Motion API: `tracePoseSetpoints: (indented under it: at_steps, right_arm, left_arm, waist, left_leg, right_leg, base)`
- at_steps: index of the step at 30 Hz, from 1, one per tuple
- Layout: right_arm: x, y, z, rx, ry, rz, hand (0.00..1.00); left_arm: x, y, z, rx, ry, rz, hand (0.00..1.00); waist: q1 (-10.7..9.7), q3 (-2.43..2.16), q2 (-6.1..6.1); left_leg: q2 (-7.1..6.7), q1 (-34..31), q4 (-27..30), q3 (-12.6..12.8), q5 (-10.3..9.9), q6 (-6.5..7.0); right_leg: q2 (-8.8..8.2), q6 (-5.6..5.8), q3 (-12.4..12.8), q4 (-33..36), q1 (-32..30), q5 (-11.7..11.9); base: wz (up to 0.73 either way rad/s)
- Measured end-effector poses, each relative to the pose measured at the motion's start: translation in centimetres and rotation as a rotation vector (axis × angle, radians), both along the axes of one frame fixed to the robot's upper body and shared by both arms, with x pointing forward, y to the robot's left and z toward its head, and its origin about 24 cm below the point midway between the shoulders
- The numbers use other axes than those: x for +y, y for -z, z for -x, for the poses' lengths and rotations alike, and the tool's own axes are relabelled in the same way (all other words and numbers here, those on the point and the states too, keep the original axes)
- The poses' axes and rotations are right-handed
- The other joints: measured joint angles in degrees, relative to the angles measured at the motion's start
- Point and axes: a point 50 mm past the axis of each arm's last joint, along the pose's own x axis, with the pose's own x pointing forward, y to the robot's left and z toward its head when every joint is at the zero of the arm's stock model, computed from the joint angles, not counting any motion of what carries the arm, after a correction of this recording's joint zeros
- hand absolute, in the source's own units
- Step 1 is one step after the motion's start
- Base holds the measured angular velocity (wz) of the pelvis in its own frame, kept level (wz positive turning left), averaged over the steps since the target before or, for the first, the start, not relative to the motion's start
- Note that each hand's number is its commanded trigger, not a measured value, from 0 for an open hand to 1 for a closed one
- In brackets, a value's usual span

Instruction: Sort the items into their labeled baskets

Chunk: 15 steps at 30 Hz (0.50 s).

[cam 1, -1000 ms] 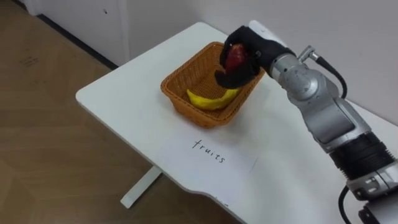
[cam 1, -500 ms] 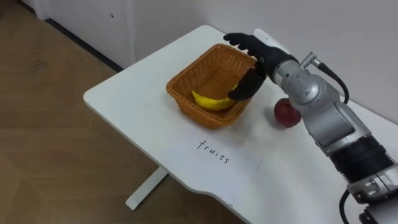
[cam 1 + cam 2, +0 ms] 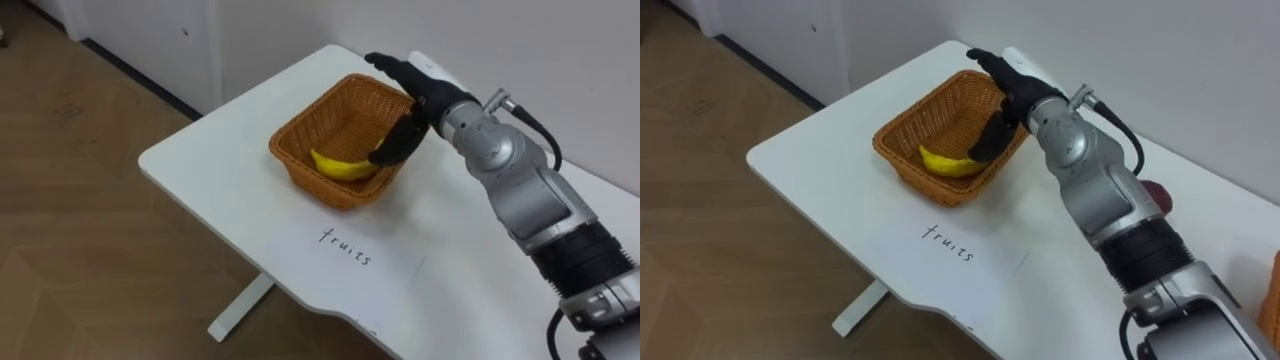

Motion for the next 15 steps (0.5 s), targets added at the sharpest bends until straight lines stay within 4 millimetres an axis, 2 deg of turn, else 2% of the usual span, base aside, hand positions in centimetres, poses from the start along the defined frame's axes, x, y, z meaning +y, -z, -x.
tracePoseSetpoints:
  at_steps: [4,9,15]
  right_arm:
    - [-0.3,-0.2,-0.1,0.017,0.01,-0.084,0.0]
    - [-2.0,-0.7,0.1,-0.029,0.103,-0.222,0.0]
    - [-4.3,-1.1,0.8,-0.144,0.241,-0.36,0.0]
  left_arm:
    - [0.0,0.0,0.1,0.001,0.003,-0.003,0.0]
    - [0.0,0.0,0.4,0.007,-0.002,-0.012,0.0]
    - [-0.2,0.0,1.0,0.016,-0.004,-0.031,0.0]
  waist:
    - [-0.92,-0.09,-0.37]
    - [-1.79,-0.03,-0.55]
    - [-4.93,0.17,-0.01]
  left_leg:
    - [-0.11,0.04,-0.04,-0.24,0.0,0.0]
    - [-0.12,0.97,-0.4,-0.25,-0.03,0.06]
    - [-0.19,1.04,-0.02,-0.16,-0.15,0.33]
  right_leg:
    - [-0.08,0.2,-0.17,0.0,0.07,-0.13]
    - [-0.17,0.22,-0.34,0.02,0.75,-0.13]
    - [-0.2,0.27,0.1,0.01,1.17,-0.1]
  base:
    - [0.03]
    - [0.0]
    - [0.02]
